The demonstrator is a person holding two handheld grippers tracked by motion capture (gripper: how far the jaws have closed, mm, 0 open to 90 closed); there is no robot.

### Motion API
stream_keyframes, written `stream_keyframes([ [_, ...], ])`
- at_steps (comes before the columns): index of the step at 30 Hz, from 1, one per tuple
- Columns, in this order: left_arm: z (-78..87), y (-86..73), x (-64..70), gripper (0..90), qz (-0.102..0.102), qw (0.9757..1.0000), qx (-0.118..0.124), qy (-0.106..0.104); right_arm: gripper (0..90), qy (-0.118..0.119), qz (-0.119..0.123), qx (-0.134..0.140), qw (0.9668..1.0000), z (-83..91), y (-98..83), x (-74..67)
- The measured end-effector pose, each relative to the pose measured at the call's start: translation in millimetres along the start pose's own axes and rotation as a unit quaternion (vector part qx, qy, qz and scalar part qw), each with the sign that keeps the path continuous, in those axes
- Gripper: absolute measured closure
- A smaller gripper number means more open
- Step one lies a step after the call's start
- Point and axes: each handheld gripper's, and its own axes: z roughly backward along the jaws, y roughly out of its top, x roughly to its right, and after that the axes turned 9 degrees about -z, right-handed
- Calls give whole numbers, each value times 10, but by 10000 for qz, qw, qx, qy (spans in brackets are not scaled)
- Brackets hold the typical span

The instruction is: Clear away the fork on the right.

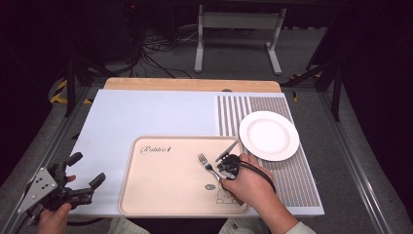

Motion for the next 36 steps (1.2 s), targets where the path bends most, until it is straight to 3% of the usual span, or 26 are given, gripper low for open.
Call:
stream_keyframes([
  [2,-1,0,-1,36,3,10000,2,0,757,-18,14,2,10000,-4,-2,1],
  [3,0,0,-1,36,2,10000,2,-2,693,19,-17,29,10000,-9,-4,1],
  [7,-1,-1,-1,36,4,10000,3,-3,618,35,-29,51,10000,-11,-10,1],
  [9,-2,0,-1,36,-10,10000,3,-4,533,-2,-6,133,9999,-12,-13,-4],
  [14,-1,-1,-1,36,5,10000,2,1,255,-18,179,565,9982,-19,-14,-9],
  [19,-3,-2,-2,36,7,10000,5,-2,162,-13,498,974,9940,40,16,-2],
  [20,-3,-2,-2,36,7,10000,5,-2,183,26,639,1119,9917,60,29,4],
  [23,-5,-3,0,36,18,10000,7,-1,205,240,646,1331,9887,121,61,-4],
  [25,-6,-4,0,36,17,10000,7,-2,208,247,683,1378,9878,135,72,-10],
  [28,-5,-4,-2,36,20,10000,14,3,277,343,977,1733,9794,205,138,-39],
  [29,-5,-4,-2,36,23,10000,15,3,298,411,1009,1780,9780,217,157,-46],
  [30,-5,-4,-2,36,21,10000,13,4,352,456,1103,1795,9765,226,178,-56],
  [32,-5,-4,0,36,20,10000,14,2,488,633,1373,1879,9705,223,241,-62],
  [36,-4,-6,-7,36,9,10000,15,0,669,652,1496,1948,9672,189,313,-51],
])
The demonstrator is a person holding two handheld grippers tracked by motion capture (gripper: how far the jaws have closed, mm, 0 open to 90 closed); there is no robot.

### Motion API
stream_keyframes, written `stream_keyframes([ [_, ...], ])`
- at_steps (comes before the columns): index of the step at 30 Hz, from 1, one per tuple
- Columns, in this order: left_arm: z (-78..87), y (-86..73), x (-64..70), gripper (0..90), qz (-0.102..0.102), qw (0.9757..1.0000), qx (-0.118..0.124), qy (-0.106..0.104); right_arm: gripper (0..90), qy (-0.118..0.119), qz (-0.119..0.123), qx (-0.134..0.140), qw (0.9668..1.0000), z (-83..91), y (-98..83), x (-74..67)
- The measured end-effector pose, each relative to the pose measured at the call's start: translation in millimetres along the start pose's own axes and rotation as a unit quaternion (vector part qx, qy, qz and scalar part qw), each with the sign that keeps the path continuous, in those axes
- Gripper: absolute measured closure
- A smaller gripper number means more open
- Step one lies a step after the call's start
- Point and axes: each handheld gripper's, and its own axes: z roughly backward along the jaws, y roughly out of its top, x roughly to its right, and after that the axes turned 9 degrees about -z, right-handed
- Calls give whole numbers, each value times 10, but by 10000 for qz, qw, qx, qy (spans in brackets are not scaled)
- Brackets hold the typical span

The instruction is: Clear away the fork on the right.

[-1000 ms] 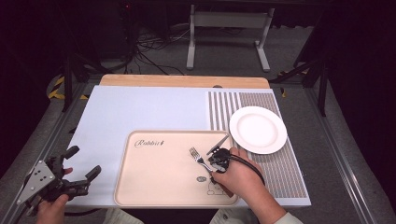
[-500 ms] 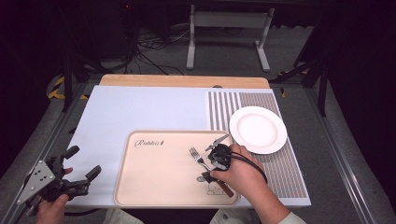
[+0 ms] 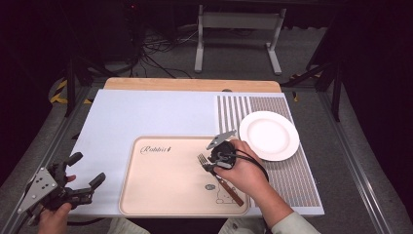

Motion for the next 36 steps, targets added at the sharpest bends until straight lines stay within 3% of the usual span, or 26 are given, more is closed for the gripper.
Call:
stream_keyframes([
  [2,2,-1,-1,36,8,10000,-13,-3,726,25,152,22,9999,-46,13,31],
  [3,2,-1,-2,36,8,10000,-15,-4,790,-2,127,-34,9999,-71,14,42],
  [7,2,0,-3,36,-5,10000,-7,-8,900,51,192,-225,9995,-154,8,70],
  [14,-1,1,3,36,1,10000,-4,-6,900,225,248,-484,9983,-308,-26,37],
  [20,-4,3,8,36,-4,10000,-5,-20,900,191,277,-622,9975,-380,-44,26],
  [36,-6,4,9,36,-10,10000,2,-18,900,79,294,-656,9974,-435,-46,34],
])
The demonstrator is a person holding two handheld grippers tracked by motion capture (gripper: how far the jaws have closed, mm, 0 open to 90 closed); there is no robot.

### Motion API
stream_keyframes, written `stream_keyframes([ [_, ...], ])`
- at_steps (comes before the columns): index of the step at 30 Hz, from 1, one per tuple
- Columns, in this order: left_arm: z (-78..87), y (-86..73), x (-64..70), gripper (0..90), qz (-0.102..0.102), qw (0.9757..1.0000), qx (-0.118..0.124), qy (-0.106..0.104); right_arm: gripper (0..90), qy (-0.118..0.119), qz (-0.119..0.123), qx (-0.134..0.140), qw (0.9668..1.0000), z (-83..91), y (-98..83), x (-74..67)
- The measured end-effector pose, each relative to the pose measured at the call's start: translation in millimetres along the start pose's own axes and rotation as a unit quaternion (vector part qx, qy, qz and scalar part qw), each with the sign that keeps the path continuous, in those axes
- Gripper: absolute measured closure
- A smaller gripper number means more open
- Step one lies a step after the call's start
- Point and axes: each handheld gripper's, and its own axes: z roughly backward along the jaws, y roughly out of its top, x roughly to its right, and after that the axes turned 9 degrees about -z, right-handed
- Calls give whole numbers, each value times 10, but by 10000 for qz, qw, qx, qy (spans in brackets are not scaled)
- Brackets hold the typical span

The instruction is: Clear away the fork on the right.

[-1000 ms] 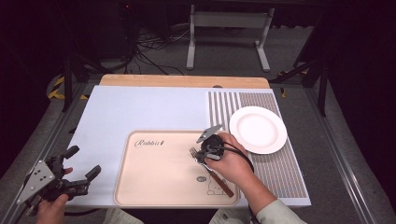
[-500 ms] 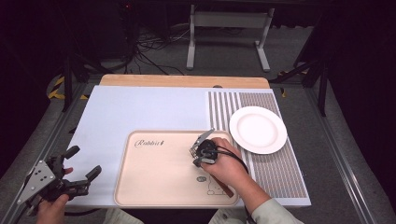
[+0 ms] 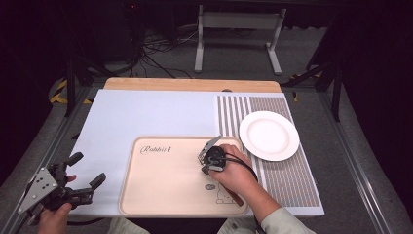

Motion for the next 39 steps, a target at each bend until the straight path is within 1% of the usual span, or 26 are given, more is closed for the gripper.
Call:
stream_keyframes([
  [6,-1,-1,0,36,-1,10000,-5,-3,900,9,10,11,10000,-1,6,16],
  [12,-1,0,1,37,-6,10000,-25,-8,900,-124,41,57,9999,1,12,61],
  [16,-2,-1,0,37,-3,10000,-25,-7,900,-260,-30,63,9996,17,6,106],
  [17,-2,-1,0,37,-5,10000,-26,-8,900,-323,-59,71,9994,21,2,118],
  [19,-3,-1,2,37,-6,10000,-30,-8,900,-369,-139,91,9992,31,-9,149],
  [20,-3,-1,2,37,-6,10000,-30,-8,900,-369,-139,91,9992,31,-9,149],
  [23,-3,-2,1,38,-6,10000,-32,-8,900,-433,-255,128,9987,47,-29,203],
  [24,-3,-2,1,38,-5,10000,-31,-9,900,-437,-255,132,9986,51,-33,215],
  [31,-4,-3,2,38,-3,10000,-39,-10,900,-525,-462,206,9973,78,-71,307],
  [33,-5,-4,2,38,-5,10000,-36,-6,900,-560,-476,203,9971,85,-76,321],
  [35,-5,-5,1,38,1,10000,-39,-8,900,-640,-562,214,9961,97,-90,355],
  [39,-5,-6,0,38,-3,10000,-42,-15,900,-717,-678,213,9949,121,-114,407],
])
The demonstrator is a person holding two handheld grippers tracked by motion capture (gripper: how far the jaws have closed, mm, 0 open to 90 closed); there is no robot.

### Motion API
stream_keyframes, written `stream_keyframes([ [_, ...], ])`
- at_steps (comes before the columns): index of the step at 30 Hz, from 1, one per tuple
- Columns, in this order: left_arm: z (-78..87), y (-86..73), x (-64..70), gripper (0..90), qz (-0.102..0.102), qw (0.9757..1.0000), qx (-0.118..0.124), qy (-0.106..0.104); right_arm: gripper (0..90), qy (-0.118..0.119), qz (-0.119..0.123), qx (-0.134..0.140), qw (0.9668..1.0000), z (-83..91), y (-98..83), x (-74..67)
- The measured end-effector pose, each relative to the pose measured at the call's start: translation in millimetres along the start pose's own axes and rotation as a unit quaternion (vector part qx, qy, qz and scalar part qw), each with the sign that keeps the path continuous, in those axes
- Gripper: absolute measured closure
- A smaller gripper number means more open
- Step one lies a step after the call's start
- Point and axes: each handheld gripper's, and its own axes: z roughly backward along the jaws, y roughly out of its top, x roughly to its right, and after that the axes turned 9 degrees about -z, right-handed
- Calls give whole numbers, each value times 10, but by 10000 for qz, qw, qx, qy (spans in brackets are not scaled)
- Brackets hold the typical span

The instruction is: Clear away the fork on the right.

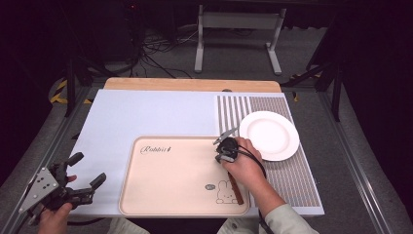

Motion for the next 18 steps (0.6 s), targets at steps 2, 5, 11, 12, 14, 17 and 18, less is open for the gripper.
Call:
stream_keyframes([
  [2,0,0,-1,38,4,10000,0,2,900,-60,-61,1,10000,10,-10,32],
  [5,0,-1,0,38,3,10000,-8,-2,900,-106,-117,-2,9999,24,-27,74],
  [11,1,-1,-1,38,-2,10000,-18,4,900,-189,-262,-9,9995,52,-61,151],
  [12,1,-1,0,38,3,10000,-15,5,900,-199,-282,-7,9994,55,-66,162],
  [14,1,-1,0,38,1,10000,-15,4,900,-241,-345,-9,9991,66,-79,189],
  [17,0,-1,1,38,11,10000,-7,10,900,-262,-419,-15,9988,78,-94,220],
  [18,0,-1,1,38,11,10000,-7,10,900,-262,-419,-15,9988,78,-94,220],
])
